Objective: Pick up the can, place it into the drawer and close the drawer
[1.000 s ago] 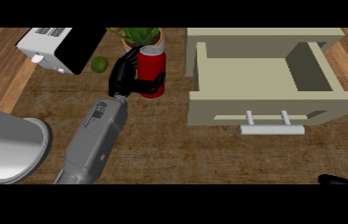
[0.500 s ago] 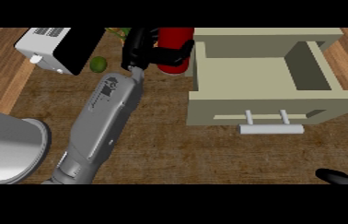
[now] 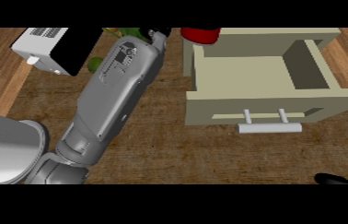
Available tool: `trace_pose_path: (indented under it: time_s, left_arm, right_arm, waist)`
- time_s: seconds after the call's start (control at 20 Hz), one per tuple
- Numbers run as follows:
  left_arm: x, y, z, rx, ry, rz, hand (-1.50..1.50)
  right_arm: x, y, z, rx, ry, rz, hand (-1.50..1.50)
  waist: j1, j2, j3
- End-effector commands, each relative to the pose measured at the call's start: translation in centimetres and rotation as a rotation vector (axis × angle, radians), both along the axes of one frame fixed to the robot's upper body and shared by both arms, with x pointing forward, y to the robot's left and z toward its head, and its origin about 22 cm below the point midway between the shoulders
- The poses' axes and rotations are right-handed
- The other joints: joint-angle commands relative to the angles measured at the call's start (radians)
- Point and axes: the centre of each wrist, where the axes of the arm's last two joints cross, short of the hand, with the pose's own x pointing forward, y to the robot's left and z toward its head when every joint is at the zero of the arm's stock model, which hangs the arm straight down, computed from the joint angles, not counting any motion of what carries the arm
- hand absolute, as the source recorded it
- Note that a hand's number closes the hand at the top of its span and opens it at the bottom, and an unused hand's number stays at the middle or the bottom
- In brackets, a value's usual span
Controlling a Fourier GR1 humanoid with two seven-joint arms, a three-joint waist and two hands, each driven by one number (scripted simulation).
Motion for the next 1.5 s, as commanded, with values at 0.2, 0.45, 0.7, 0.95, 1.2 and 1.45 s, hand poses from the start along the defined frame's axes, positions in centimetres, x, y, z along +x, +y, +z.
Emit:
trace_pose_path:
  time_s: [0.2,0.45,0.7,0.95,1.2,1.45]
  left_arm:
    - [0.3,-3.6,2.7,0.051,0.021,0.009,1.50]
    - [0.7,-5.7,5.3,0.091,0.030,0.020,1.50]
    - [1.4,-5.9,4.6,0.112,0.029,0.038,1.50]
    - [1.4,-6.4,4.4,0.155,0.004,0.071,1.50]
    - [1.6,-6.4,3.5,0.150,0.009,0.183,-1.50]
    - [1.9,-6.1,3.1,0.120,-0.007,0.233,-1.50]
  right_arm:
    - [0.0,0.9,0.7,-0.007,-0.029,-0.007,-1.50]
    - [0.2,-0.4,0.3,-0.004,-0.020,0.041,-1.50]
    - [1.1,-0.2,1.2,-0.007,-0.019,0.034,-1.50]
    - [2.8,-0.7,0.4,0.004,-0.038,0.040,-1.50]
    - [2.7,0.5,0.8,-0.021,-0.039,0.057,-1.50]
    - [2.7,0.5,0.7,-0.029,-0.049,0.077,-1.50]
  waist:
    - [-0.013,0.003,0.000]
    - [-0.045,0.008,0.002]
    - [-0.048,0.013,0.001]
    - [-0.058,0.019,0.003]
    - [-0.081,0.021,0.003]
    - [-0.095,0.028,0.004]
